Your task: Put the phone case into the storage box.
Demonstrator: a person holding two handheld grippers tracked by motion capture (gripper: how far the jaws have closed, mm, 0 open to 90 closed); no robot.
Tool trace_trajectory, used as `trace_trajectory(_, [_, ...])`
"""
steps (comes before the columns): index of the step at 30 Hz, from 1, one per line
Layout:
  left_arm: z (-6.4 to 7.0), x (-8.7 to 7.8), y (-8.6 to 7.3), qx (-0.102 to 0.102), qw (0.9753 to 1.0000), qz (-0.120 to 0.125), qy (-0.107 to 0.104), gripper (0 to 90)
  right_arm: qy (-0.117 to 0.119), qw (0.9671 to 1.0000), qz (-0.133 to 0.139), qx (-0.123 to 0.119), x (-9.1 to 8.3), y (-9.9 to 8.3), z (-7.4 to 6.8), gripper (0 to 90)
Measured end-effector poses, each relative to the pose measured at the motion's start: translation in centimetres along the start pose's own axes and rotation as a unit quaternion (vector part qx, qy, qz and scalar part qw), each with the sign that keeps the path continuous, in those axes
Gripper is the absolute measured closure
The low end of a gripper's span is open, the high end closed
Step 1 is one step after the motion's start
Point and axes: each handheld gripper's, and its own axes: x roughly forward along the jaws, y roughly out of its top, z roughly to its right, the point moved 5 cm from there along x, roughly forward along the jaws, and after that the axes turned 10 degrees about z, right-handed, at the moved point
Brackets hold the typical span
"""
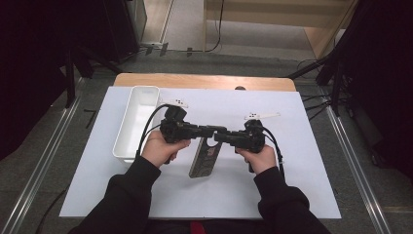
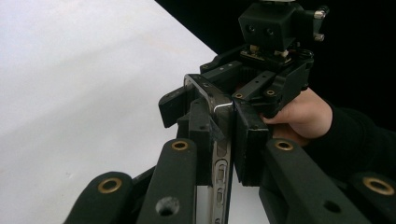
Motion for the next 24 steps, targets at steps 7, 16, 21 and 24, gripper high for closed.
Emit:
trace_trajectory(7, [-0.07, -0.14, 0.04, 0.002, 1.0, 0.002, -0.001, 79.4, -0.009, 0.9999, -0.003, -0.004, -0.15, 0.21, -0.2, 67.5])
trace_trajectory(16, [-0.04, -0.17, 0.12, 0.004, 1.0, 0.006, -0.003, 79.1, -0.016, 0.9998, -0.001, -0.014, -0.42, 0.53, -0.47, 68.3])
trace_trajectory(21, [0.03, -0.17, 0.13, 0.005, 0.9999, 0.008, -0.003, 78.9, -0.022, 0.9995, -0.007, -0.021, -0.52, 0.68, -0.59, 68.4])
trace_trajectory(24, [0.08, -0.19, 0.16, 0.007, 0.9999, 0.009, 0.0, 78.4, -0.024, 0.9994, -0.005, -0.024, -0.58, 0.73, -0.7, 68.5])
